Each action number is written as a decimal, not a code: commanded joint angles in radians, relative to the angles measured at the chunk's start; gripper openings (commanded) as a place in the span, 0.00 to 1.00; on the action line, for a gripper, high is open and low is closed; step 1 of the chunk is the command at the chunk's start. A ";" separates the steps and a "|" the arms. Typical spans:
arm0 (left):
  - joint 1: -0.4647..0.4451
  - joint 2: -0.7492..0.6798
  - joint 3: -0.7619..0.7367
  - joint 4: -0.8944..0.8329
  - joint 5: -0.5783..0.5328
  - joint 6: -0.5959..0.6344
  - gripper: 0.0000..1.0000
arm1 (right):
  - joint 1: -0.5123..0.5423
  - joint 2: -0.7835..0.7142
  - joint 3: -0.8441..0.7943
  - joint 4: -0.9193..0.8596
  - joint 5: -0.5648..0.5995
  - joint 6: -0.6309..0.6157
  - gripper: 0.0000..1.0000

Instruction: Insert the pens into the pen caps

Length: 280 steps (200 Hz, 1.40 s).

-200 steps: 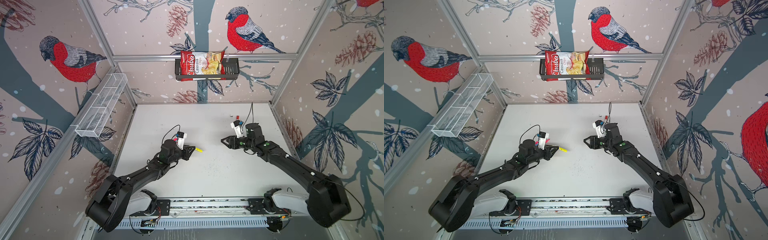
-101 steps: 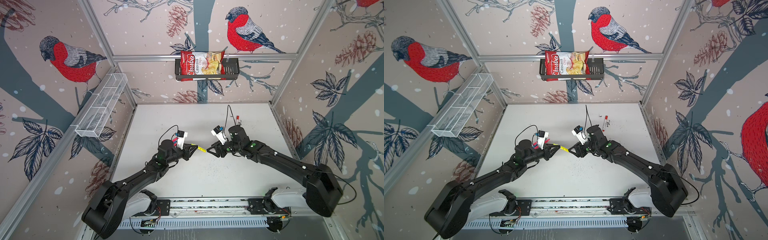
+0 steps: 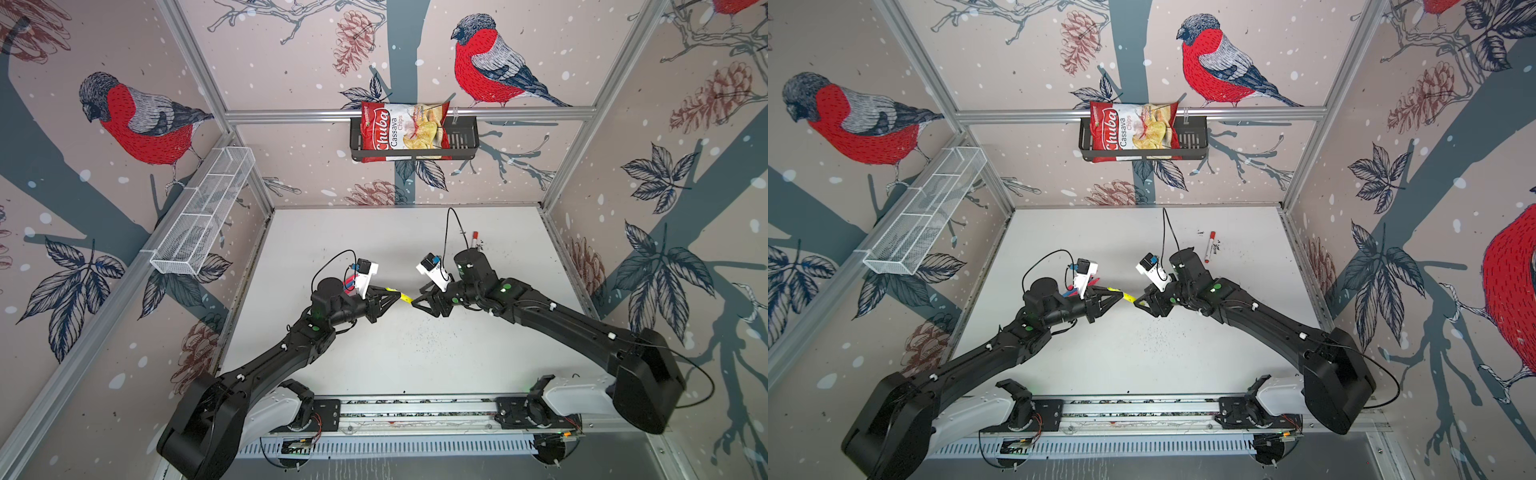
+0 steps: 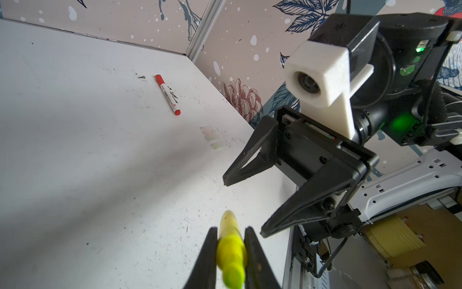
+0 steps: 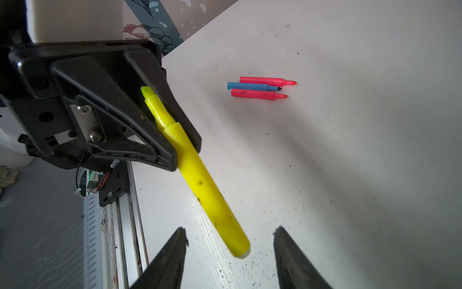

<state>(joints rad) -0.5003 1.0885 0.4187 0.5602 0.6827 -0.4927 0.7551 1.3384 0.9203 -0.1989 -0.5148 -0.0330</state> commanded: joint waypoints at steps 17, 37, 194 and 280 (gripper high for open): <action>0.000 -0.001 -0.003 0.131 0.061 -0.045 0.19 | 0.010 0.018 0.011 -0.021 -0.096 -0.039 0.57; -0.001 0.004 -0.005 0.167 0.079 -0.066 0.18 | 0.018 0.026 0.008 -0.021 -0.100 -0.042 0.56; -0.011 0.036 -0.028 0.309 0.125 -0.154 0.53 | 0.055 -0.038 -0.091 0.231 -0.111 0.141 0.04; -0.091 0.099 -0.091 0.581 0.018 -0.282 0.43 | 0.102 -0.006 -0.117 0.380 -0.109 0.244 0.04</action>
<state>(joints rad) -0.5858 1.1637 0.3302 0.9783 0.7242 -0.7166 0.8440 1.3285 0.8082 0.1074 -0.6266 0.1745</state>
